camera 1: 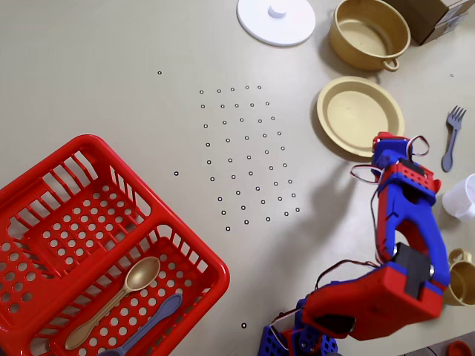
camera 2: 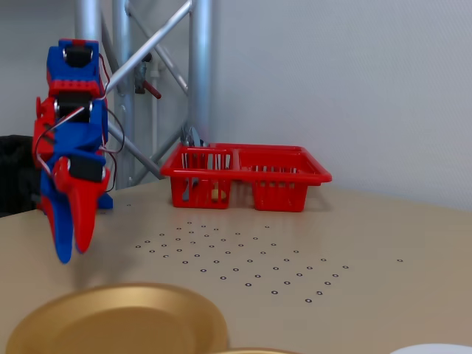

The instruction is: Grasp the plate, place it on the cross drawn on the table.

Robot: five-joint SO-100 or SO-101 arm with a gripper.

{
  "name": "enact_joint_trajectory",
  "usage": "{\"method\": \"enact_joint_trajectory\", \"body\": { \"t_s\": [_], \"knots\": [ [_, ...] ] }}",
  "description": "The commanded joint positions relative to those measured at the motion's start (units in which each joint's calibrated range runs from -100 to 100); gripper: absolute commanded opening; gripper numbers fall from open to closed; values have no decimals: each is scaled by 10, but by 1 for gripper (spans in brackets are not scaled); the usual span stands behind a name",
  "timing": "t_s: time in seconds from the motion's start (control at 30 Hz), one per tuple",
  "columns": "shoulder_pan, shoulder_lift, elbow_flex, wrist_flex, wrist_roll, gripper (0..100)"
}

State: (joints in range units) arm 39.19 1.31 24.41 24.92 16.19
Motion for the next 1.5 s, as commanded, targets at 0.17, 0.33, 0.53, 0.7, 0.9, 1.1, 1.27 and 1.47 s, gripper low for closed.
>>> {"method": "enact_joint_trajectory", "body": {
  "t_s": [0.17, 0.33, 0.53, 0.7, 0.9, 1.1, 1.27, 1.47],
  "knots": [
    [-48, -247, 155, -12, -27, 15],
    [-105, -369, 222, -3, -66, 11],
    [-178, -465, 226, 27, -125, 4],
    [-227, -530, 188, 100, -165, 2],
    [-266, -570, 119, 215, -189, 0],
    [-301, -626, 124, 311, -201, 0],
    [-345, -712, 191, 351, -202, 0],
    [-367, -781, 251, 361, -205, 0]
  ]
}}
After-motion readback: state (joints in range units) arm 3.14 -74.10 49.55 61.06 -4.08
